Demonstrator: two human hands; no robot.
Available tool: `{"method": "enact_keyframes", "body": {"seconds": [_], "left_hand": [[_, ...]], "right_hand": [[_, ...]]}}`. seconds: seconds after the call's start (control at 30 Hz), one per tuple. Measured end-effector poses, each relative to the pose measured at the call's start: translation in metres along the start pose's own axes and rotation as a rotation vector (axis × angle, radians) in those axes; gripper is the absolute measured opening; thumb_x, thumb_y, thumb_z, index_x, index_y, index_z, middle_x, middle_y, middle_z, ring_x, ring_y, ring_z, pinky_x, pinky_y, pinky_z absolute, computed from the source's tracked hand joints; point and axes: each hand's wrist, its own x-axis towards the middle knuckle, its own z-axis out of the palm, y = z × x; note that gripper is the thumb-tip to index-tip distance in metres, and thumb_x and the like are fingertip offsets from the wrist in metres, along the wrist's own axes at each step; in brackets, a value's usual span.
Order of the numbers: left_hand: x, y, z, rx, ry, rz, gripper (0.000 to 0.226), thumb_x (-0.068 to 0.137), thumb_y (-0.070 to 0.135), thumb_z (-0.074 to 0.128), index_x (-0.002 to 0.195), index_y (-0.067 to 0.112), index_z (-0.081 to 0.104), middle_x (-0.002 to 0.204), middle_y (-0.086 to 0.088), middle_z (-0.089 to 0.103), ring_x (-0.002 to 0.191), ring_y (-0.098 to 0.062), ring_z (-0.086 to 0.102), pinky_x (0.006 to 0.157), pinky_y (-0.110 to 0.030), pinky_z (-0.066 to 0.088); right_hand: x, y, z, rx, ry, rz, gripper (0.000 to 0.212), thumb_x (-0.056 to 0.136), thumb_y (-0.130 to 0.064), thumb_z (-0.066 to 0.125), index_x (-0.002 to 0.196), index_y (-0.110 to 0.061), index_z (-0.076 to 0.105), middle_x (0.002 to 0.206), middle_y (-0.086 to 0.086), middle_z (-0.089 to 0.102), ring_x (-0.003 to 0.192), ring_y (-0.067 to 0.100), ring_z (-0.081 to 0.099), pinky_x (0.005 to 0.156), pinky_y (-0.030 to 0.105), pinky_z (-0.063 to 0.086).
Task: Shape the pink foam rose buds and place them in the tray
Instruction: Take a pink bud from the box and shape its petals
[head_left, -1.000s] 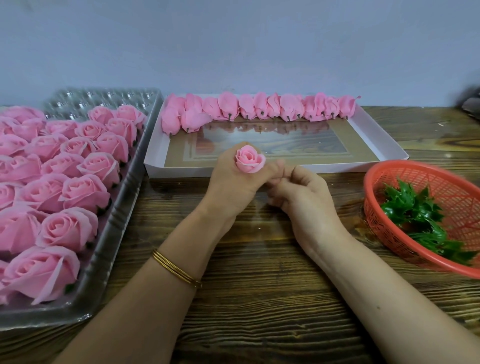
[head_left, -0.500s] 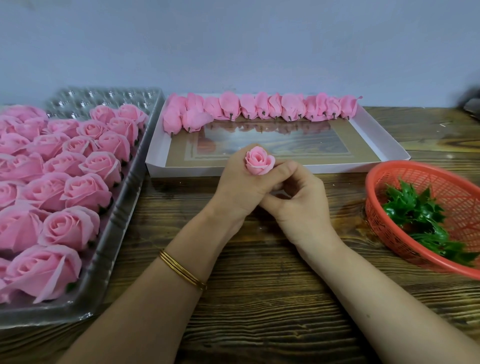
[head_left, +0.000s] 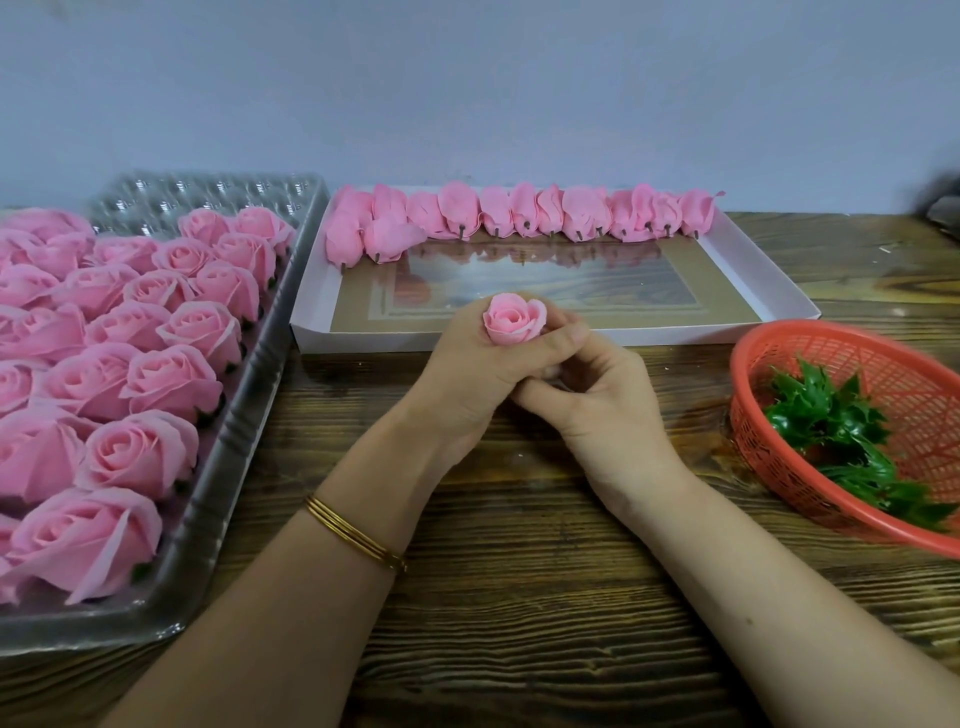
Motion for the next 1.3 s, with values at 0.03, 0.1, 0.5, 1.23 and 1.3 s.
{"method": "enact_keyframes", "body": {"seconds": [0.03,0.1,0.5,1.23,1.3], "left_hand": [[-0.0003,0.0005,-0.0004,0.003,-0.005,-0.005,0.013,0.070,0.012,0.075,0.078,0.011,0.065,0.097,-0.016,0.065,0.090,-0.029,0.055,0.082,-0.035,0.053],[-0.0011,0.0018,-0.0009,0.016,-0.016,-0.011,0.011,0.071,0.014,0.076,0.077,0.012,0.068,0.097,-0.020,0.063,0.088,-0.027,0.056,0.080,-0.032,0.054],[-0.0012,-0.0036,0.0056,0.069,0.015,0.053,0.025,0.089,0.008,0.066,0.066,0.018,0.062,0.055,0.012,0.058,0.054,-0.002,0.056,0.056,-0.017,0.048],[0.0000,-0.0039,0.0050,0.000,0.106,0.047,0.016,0.085,0.012,0.070,0.087,-0.003,0.067,0.076,-0.015,0.059,0.074,-0.025,0.055,0.066,-0.028,0.051],[0.0008,-0.0057,0.0034,0.017,0.081,0.054,0.010,0.083,0.011,0.072,0.075,0.009,0.067,0.065,-0.004,0.060,0.066,-0.017,0.057,0.064,-0.026,0.051]], "right_hand": [[-0.0001,-0.0003,0.0001,0.009,-0.011,0.004,0.052,0.076,0.017,0.067,0.106,-0.025,0.067,0.107,0.033,0.064,0.091,0.019,0.063,0.088,0.026,0.051],[-0.0003,-0.0005,-0.0006,0.018,-0.027,0.012,0.049,0.077,0.017,0.066,0.102,-0.026,0.068,0.106,0.036,0.061,0.092,0.025,0.066,0.087,0.027,0.050],[0.0002,0.0047,0.0013,-0.118,0.066,-0.023,0.046,0.072,0.010,0.077,0.107,-0.018,0.065,0.081,0.014,0.067,0.075,0.015,0.059,0.073,0.023,0.053],[0.0018,0.0071,0.0025,0.016,0.075,0.044,0.031,0.073,0.017,0.071,0.101,0.005,0.063,0.074,0.007,0.061,0.068,0.015,0.053,0.065,0.017,0.047],[0.0011,0.0060,0.0024,0.009,0.082,0.036,0.033,0.074,0.016,0.071,0.102,0.001,0.065,0.078,0.012,0.061,0.072,0.019,0.053,0.067,0.019,0.047]]}}
